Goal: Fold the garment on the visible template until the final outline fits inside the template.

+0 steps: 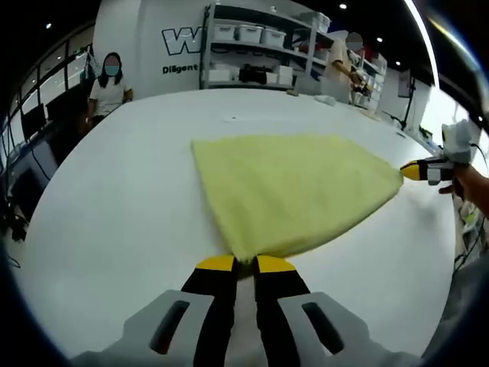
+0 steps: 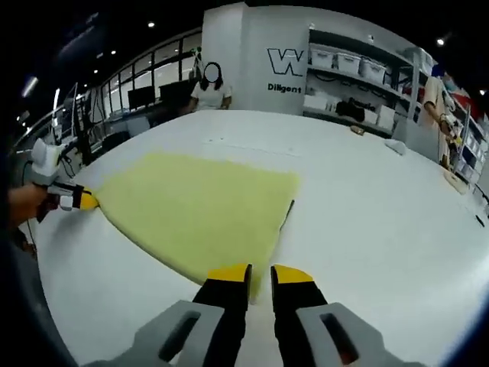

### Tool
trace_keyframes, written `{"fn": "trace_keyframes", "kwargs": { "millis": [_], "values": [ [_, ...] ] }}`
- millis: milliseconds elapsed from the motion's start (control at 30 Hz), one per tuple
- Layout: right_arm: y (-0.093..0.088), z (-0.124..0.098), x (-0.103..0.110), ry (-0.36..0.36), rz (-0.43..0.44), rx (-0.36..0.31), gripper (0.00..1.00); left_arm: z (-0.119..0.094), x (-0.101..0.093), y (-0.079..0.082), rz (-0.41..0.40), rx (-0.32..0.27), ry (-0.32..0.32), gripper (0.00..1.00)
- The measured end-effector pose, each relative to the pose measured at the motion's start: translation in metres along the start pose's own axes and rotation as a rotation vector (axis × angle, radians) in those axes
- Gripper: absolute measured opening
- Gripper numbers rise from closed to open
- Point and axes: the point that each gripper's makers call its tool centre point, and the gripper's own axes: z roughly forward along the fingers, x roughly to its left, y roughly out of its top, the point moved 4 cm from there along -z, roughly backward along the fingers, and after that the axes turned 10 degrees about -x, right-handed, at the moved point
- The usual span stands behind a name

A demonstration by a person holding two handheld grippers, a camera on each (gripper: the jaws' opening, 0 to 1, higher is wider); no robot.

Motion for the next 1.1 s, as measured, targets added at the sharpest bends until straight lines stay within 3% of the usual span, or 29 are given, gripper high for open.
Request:
{"fn": "trace_keyframes", "kwargs": {
  "millis": [200, 533, 867, 1100],
  "values": [
    [-0.013, 0.000, 0.000, 0.007, 0.133, 0.026, 0.12, 0.000, 0.001, -0.001, -0.001, 0.001, -0.001, 0.05],
    [-0.020, 0.004, 0.006, 0.018, 0.010, 0.055, 0.00, 0.002, 0.002, -0.001, 0.006, 0.000, -0.002, 0.03],
    [-0.017, 0.001, 0.005, 0.016, -0.016, 0.072, 0.00, -0.001, 0.000, -0.002, 0.006, 0.000, -0.015, 0.01],
    [-0.024, -0.014, 0.016, 0.053, -0.052, 0.118, 0.00, -0.018, -0.002, -0.007, 0.044, 0.018, -0.040, 0.01]
  ]
}}
